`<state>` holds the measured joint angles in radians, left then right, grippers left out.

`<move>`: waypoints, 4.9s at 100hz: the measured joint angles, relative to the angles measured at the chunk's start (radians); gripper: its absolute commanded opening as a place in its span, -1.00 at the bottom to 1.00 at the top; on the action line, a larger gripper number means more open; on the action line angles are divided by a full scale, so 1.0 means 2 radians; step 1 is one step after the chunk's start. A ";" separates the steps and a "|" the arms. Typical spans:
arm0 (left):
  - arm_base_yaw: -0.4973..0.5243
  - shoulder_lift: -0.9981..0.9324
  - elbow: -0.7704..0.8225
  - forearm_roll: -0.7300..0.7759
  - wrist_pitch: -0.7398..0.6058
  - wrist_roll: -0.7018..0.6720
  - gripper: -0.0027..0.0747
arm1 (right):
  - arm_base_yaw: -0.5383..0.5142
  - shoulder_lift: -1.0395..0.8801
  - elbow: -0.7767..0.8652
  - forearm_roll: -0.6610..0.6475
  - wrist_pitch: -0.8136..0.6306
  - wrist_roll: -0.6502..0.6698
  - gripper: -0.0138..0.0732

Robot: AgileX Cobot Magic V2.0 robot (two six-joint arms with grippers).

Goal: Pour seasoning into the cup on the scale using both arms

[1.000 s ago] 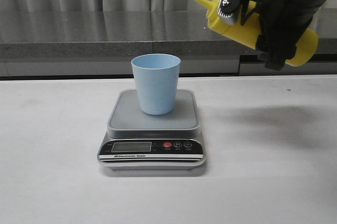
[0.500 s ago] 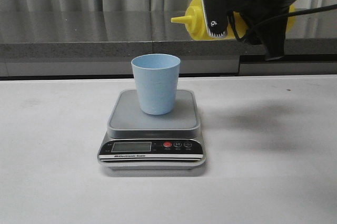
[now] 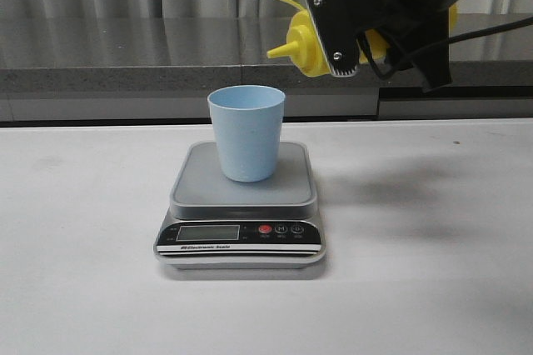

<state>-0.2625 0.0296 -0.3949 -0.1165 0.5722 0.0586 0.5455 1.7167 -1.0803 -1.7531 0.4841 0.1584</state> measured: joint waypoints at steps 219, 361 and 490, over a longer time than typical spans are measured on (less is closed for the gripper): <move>0.000 0.000 0.000 0.000 0.000 0.000 -0.98 | -0.216 -0.008 0.206 0.807 -0.571 -0.068 -0.82; 0.000 0.000 0.000 0.000 0.000 0.000 -0.98 | -0.216 0.111 0.206 0.811 -0.708 -0.066 0.75; 0.000 0.000 0.000 0.000 0.000 0.000 -0.98 | -0.216 -0.265 0.452 0.898 -0.631 -0.066 -0.84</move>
<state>-0.2625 0.0296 -0.3949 -0.1165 0.5722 0.0586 0.1132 1.1877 -0.1757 0.0423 -0.7773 0.0268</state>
